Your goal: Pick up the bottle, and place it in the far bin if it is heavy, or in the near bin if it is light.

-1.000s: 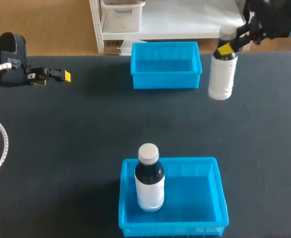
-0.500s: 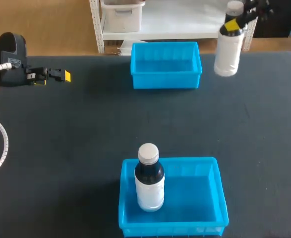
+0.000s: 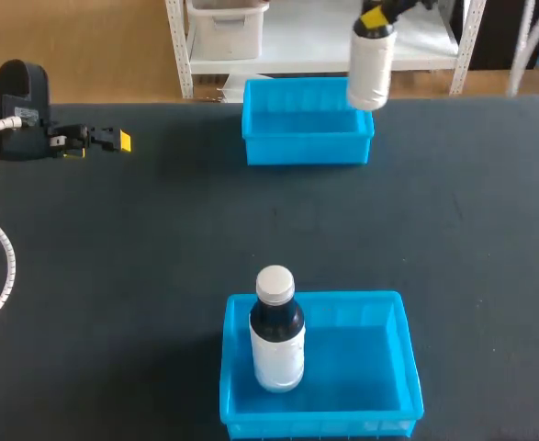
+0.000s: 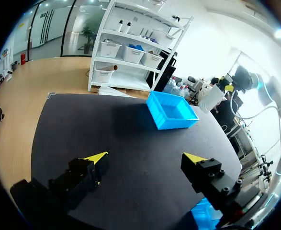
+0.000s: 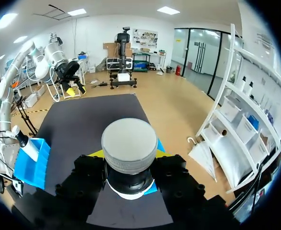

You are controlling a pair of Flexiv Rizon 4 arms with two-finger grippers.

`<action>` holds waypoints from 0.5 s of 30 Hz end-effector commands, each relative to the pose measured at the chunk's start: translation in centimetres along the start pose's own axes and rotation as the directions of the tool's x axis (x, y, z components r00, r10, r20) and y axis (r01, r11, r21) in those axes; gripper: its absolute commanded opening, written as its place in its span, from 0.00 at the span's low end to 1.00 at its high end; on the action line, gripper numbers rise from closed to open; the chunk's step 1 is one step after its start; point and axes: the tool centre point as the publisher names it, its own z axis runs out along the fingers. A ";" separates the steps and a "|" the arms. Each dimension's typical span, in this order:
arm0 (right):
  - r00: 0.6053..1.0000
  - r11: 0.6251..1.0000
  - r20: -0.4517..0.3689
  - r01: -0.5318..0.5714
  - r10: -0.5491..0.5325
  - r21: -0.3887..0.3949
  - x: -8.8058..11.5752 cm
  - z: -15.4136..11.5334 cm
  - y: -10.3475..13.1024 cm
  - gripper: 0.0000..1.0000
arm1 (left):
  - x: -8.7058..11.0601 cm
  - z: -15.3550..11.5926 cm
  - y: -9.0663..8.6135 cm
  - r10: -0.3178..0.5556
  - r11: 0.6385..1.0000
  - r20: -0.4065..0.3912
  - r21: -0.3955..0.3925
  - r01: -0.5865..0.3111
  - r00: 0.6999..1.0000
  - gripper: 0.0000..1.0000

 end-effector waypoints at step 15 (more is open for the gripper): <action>0.999 0.969 0.038 0.046 -0.038 -0.244 -2.2 10.0 -3.1 0.35 | 0.0 0.0 0.0 0.000 1.000 0.000 0.000 0.000 1.000 1.00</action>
